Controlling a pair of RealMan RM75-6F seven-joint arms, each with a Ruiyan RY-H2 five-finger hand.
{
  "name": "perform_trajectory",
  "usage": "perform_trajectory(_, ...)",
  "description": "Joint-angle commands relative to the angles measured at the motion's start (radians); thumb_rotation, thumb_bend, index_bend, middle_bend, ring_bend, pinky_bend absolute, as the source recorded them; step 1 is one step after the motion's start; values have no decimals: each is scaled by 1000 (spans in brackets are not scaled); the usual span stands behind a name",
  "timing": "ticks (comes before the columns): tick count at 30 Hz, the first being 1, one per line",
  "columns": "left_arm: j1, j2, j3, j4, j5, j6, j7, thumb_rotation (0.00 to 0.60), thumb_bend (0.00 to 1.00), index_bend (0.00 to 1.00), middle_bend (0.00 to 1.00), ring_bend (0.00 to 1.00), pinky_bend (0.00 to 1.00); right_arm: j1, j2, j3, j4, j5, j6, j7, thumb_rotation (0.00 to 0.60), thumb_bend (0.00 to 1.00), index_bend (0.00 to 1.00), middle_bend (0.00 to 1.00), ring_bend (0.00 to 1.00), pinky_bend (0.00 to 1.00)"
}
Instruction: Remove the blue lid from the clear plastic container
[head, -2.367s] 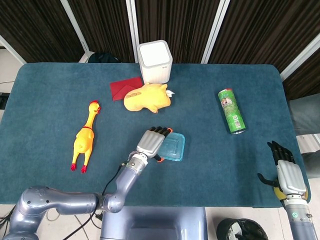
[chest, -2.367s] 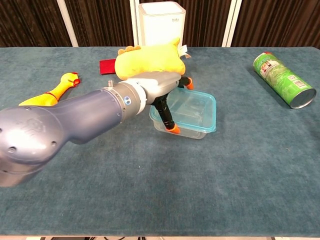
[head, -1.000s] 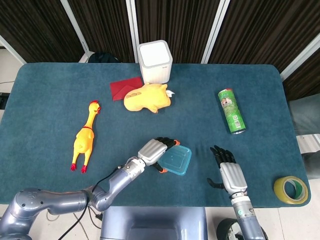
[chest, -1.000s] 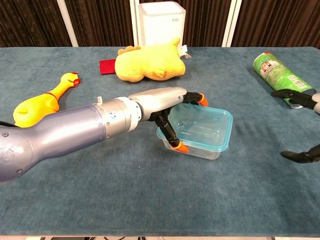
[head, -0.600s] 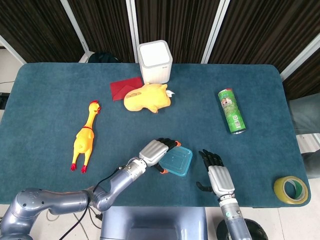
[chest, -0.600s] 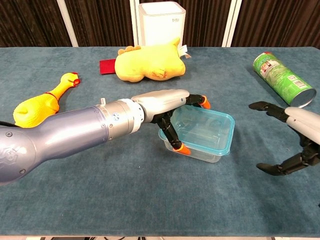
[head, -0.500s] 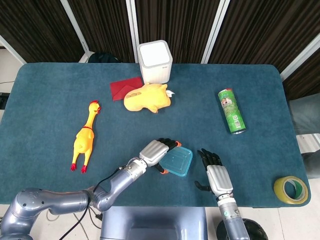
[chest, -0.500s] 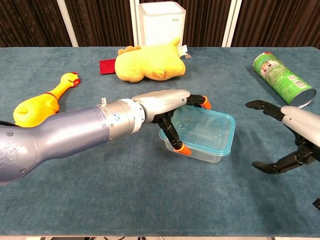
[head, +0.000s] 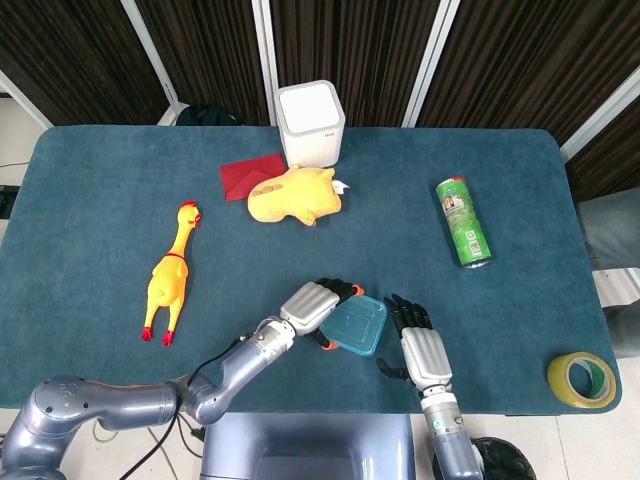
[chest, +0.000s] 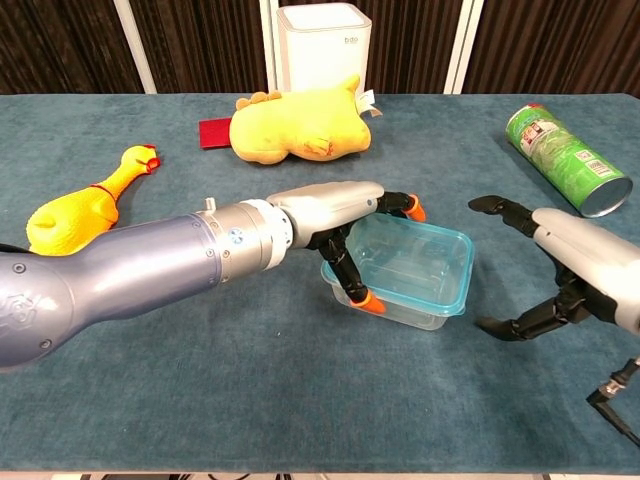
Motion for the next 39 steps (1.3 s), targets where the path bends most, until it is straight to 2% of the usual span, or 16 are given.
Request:
perform_trajectory(1, 1, -1, -1, -1, -2, 1, 2, 600, 120, 211, 289, 278, 421, -1, -5, -1, -6, 5, 1, -1, 600, 322, 0, 0, 0, 0)
perform_trajectory(13, 5, -5, -3, -9, -12, 7, 13, 600, 119, 211, 289, 278, 422, 1, -33, -10, -25, 14, 8, -18, 600, 322, 0, 0, 0, 0)
perform_trajectory(39, 9, 6, 3, -33, -16, 4, 26, 600, 119, 211, 290, 279, 435, 19, -73, 36, -10, 53, 30, -40, 600, 322, 0, 0, 0, 0)
